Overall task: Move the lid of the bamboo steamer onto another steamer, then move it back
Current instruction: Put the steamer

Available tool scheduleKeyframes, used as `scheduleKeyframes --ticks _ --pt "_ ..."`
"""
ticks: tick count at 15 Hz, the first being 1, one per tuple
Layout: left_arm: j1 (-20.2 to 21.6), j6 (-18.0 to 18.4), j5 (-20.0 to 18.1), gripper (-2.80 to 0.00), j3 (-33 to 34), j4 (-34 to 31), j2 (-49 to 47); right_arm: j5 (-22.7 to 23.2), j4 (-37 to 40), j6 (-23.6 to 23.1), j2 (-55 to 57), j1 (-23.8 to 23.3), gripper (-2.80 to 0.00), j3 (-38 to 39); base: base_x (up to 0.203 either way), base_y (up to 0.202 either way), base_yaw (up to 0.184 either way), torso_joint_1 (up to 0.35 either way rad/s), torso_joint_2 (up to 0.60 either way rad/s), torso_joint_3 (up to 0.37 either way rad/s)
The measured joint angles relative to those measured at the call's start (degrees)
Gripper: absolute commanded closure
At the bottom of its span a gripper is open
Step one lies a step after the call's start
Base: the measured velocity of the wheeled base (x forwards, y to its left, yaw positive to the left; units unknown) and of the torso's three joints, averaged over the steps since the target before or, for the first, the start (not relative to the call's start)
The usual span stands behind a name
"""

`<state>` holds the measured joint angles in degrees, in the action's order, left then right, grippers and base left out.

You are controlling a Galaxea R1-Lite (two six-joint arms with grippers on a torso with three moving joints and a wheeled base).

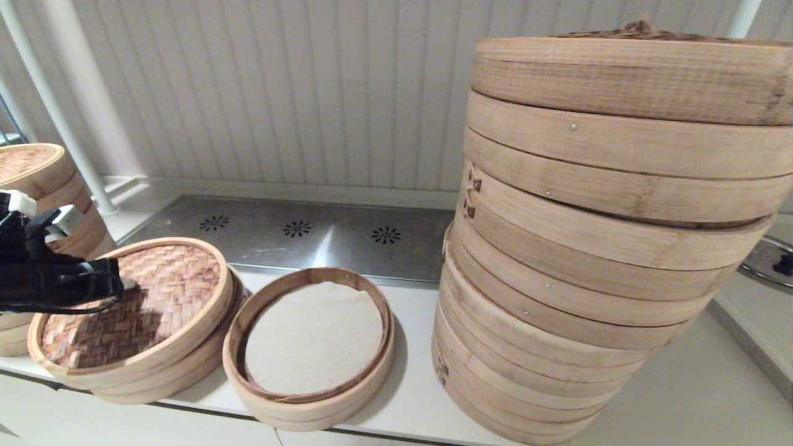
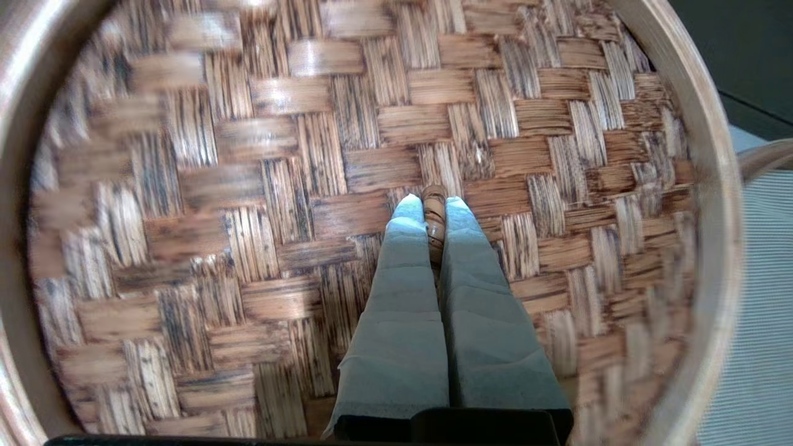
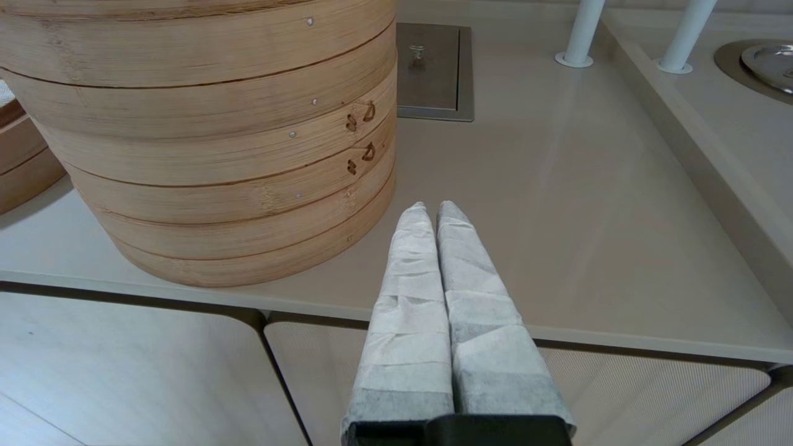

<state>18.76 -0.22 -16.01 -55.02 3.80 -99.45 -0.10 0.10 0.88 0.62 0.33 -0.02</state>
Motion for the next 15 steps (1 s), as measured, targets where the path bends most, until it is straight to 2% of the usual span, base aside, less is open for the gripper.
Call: scheduleKeyframes --ticks 15 --pt "0.12 0.73 -0.11 0.00 -2.73 1.56 -2.39 0.00 0.00 -0.02 0.00 0.00 0.00 -0.02 0.000 0.000 0.000 0.000 0.00 0.000"
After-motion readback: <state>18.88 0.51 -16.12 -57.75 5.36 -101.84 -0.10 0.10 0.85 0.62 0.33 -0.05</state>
